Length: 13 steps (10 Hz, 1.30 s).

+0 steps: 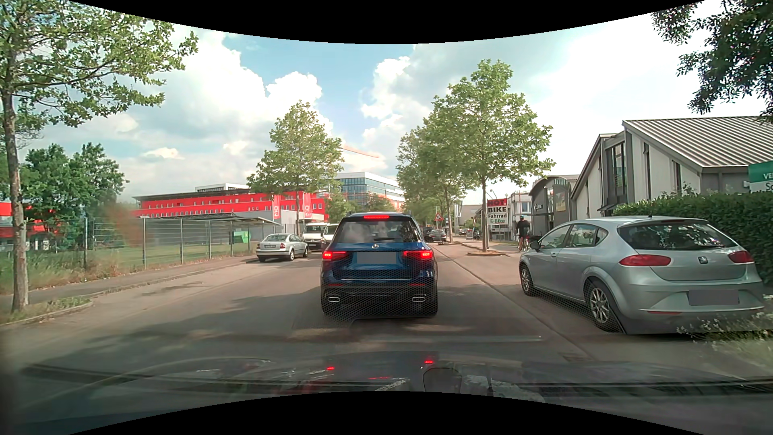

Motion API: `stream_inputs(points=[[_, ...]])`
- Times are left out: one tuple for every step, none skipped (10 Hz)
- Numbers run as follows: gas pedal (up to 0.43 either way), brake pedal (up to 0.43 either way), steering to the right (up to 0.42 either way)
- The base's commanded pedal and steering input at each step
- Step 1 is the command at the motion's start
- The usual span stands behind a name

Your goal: Follow the waypoints while adhering to traffic rules and regulations

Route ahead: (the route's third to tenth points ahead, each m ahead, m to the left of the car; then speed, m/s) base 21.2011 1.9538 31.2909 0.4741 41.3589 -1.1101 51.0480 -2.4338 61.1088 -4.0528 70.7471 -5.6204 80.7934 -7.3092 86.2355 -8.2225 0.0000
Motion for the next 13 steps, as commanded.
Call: stream_inputs(points=[[0.000, 0.274, -0.005], [0.000, 0.274, -0.004], [0.000, 0.274, -0.005], [0.000, 0.274, -0.005], [0.000, 0.274, -0.004], [0.000, 0.274, -0.005], [0.000, 0.274, -0.005], [0.000, 0.274, -0.005], [0.000, 0.274, -0.004], [0.000, 0.274, -0.004], [0.000, 0.274, -0.005], [0.000, 0.274, -0.004], [0.000, 0.274, -0.004]])
